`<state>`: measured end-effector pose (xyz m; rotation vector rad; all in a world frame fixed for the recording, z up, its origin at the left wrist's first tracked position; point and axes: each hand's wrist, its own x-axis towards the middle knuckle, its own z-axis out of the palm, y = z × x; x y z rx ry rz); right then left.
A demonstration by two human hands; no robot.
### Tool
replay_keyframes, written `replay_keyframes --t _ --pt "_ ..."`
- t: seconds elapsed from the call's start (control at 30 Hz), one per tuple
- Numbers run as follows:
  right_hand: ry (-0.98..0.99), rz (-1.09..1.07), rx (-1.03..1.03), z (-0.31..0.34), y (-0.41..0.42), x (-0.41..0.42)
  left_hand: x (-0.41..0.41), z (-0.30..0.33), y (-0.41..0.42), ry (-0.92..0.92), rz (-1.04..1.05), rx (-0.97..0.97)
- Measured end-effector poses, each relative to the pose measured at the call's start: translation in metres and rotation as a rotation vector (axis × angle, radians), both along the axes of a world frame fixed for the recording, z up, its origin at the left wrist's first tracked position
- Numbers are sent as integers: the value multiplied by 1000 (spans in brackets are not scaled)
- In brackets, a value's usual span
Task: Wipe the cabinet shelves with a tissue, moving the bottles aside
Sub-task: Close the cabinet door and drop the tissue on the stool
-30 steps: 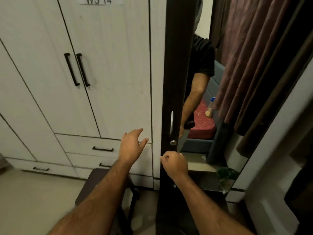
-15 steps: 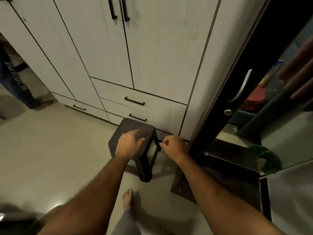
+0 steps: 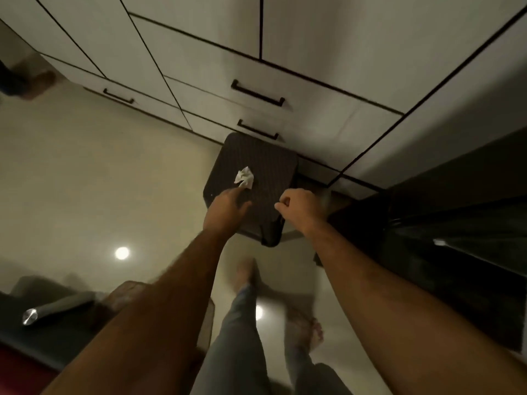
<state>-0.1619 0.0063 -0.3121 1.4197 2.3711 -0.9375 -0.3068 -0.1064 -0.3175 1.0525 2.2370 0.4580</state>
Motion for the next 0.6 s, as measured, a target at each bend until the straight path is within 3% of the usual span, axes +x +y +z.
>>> replay_keyframes --t 0.37,0.6 --pt "50 -245 -118 -160 30 -82 -80 -155 50 -95 34 -88" --pt "171 -398 -192 -230 61 -116 -87 -218 83 -57 75 -10"
